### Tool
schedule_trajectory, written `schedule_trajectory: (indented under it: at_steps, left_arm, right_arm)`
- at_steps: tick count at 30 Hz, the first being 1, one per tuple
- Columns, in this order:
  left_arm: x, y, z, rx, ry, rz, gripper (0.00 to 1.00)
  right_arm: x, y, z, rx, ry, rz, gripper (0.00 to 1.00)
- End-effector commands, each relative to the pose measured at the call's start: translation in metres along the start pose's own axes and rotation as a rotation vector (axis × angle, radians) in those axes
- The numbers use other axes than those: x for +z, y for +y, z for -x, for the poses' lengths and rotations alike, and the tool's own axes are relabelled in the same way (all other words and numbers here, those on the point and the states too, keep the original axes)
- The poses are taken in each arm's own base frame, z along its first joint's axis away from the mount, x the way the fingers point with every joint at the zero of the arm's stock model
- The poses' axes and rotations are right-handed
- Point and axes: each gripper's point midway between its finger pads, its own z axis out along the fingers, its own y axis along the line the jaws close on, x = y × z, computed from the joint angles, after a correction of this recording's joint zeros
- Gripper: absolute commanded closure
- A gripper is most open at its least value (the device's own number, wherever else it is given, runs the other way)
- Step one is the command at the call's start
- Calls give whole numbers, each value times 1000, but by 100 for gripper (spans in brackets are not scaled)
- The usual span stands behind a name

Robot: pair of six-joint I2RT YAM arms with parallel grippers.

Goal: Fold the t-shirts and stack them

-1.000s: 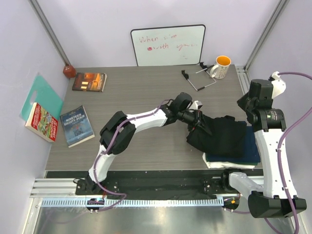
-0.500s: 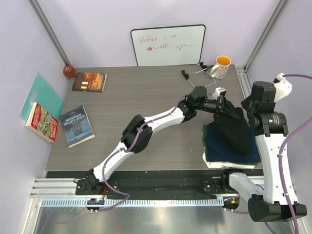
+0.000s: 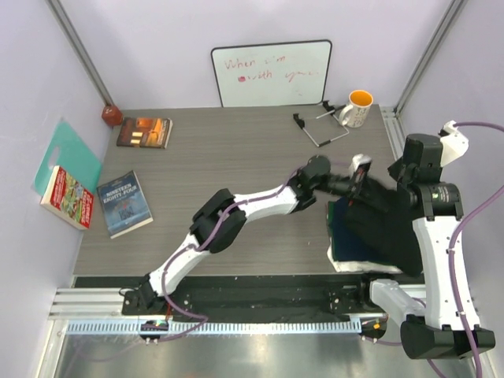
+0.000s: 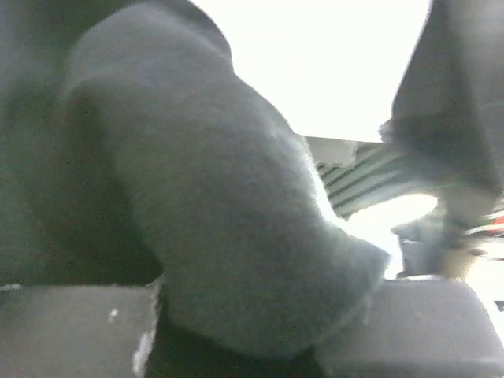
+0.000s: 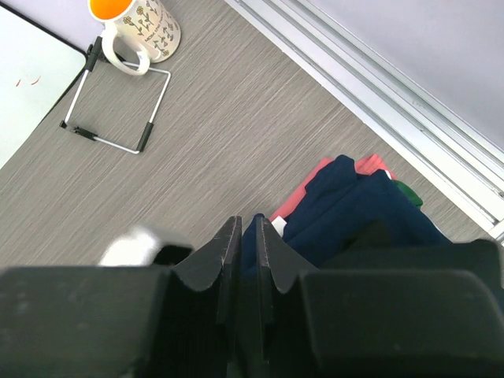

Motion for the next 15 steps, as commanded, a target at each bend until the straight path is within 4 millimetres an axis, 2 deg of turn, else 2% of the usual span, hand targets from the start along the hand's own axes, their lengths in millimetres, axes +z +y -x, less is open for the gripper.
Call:
schedule_trajectory:
  at_steps: [1,2,5,8,10,11,12,13,14,15]
  left_arm:
    - [-39,35,-20,-31,-13,121,100]
    - [-54,76,-20,-134,-40,216,100]
    - [-75,110,-26,-211,-33,286,100]
    - [-90,129,-31,-245,-30,349,99]
    - [-101,133,-26,-217,-61,410,99]
    - [-115,152,-30,-209,-60,510,99]
    - [-125,159,-23,-197,-92,568,96]
    - [-129,154,-16,-167,-98,602,90]
    - [-140,164,-23,-218,-91,676,83]
    - [-147,166,-20,-176,-83,691,72]
  right_arm:
    - [-6,-1,7,19,-38,18,81]
    - [-6,-1,7,17,-36,20,81]
    - [-6,0,5,14,-29,25,81]
    - [-3,2,3,15,-19,29,81]
    - [-3,4,3,18,-16,34,81]
    - [-2,6,3,18,-12,37,81]
    - [-1,7,2,17,-8,41,81]
    - [-1,9,1,20,-7,48,81]
    - [0,10,0,18,-2,48,81]
    - [1,10,-2,16,4,52,81]
